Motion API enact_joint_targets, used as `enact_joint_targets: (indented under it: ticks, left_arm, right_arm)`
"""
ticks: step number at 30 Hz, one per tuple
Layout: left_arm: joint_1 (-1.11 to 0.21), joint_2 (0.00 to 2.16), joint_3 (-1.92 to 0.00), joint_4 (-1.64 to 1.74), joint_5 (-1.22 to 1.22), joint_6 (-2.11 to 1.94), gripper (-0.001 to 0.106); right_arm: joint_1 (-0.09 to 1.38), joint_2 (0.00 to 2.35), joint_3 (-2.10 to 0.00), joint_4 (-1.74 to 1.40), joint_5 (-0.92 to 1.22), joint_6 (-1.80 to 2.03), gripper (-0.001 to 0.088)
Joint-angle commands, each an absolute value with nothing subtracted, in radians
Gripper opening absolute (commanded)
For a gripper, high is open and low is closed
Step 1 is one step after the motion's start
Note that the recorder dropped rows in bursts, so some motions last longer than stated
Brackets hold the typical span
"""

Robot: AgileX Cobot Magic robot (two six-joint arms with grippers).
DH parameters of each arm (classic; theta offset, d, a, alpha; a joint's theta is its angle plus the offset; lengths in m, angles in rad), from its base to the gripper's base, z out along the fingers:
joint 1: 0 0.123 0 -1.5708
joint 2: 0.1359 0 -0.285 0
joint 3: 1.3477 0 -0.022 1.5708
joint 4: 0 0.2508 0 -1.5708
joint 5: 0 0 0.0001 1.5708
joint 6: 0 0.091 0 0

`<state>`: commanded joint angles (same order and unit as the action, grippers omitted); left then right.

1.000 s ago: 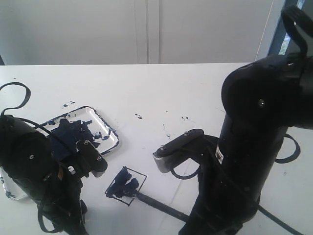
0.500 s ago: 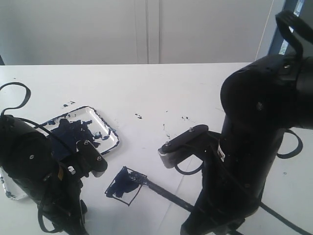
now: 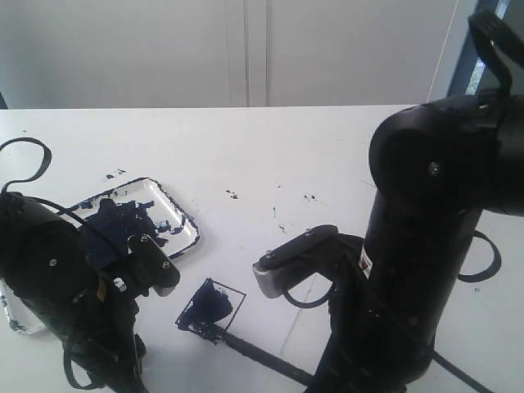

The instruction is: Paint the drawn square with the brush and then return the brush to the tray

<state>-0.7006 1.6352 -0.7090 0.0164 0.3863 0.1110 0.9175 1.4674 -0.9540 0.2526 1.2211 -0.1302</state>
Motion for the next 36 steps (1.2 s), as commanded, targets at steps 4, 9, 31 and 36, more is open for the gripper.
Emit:
enact_joint_targets:
  ticks: [4, 9, 31, 36]
  left_arm:
    - [-0.701, 1.635, -0.709, 0.016, 0.386, 0.111, 0.048]
    - [-0.701, 1.635, -0.709, 0.016, 0.386, 0.111, 0.048]
    - [-0.701, 1.635, -0.709, 0.016, 0.386, 0.111, 0.048]
    - [-0.701, 1.635, -0.709, 0.016, 0.386, 0.114, 0.048]
  right_arm:
    - [0.918, 1.468, -0.954, 0.253, 1.189, -0.130, 0.0000]
    - [0.918, 1.469, -0.954, 0.256, 1.173, -0.130, 0.0000]
    - [0.918, 1.469, -0.954, 0.175, 1.221, -0.073, 0.0000]
    - [0.918, 1.469, -0.954, 0.179, 1.221, -0.073, 0.0000]
